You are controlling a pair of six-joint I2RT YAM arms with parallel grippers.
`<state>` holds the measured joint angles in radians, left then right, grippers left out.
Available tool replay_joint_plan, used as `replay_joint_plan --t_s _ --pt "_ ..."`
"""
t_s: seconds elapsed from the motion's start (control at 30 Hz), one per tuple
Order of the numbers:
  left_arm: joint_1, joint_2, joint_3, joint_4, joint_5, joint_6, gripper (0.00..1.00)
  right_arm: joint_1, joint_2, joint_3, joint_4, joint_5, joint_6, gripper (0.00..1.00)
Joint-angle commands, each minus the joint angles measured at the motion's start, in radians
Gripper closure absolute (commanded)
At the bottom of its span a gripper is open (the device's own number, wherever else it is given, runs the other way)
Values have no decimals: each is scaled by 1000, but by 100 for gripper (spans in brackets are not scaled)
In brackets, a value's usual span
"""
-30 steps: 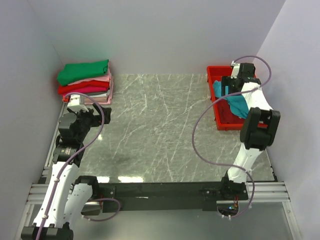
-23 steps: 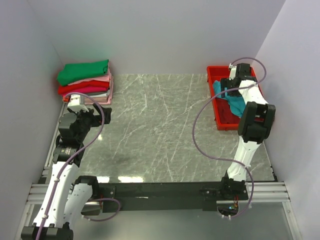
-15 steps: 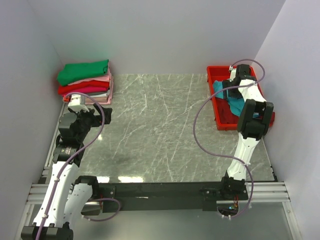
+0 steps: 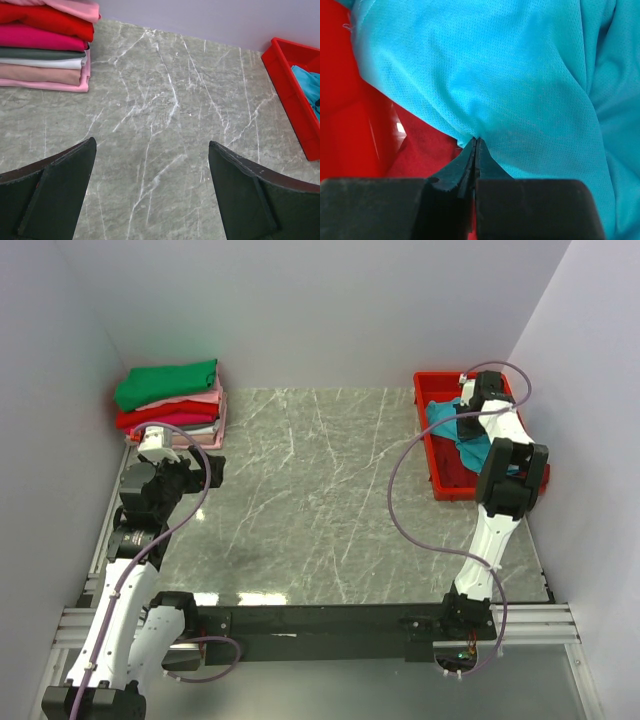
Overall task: Fold and stack the t-shirts
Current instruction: Grab the tshirt from the pile, then move the tshirt to the center of the board
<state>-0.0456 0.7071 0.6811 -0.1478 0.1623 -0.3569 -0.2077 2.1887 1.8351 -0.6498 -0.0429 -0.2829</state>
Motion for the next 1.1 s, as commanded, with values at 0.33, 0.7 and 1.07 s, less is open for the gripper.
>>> replay_joint_plan --t_s 0.33,0.7,1.07 --pt "-4 -14 43 19 23 9 0 94 -504 -302 144 -75 13 100" --pt "-2 -40 35 30 23 15 1 418 -883 -130 44 -80 -58 100" --pt "-2 -80 14 66 60 32 1 763 -903 35 6 -149 -55 100"
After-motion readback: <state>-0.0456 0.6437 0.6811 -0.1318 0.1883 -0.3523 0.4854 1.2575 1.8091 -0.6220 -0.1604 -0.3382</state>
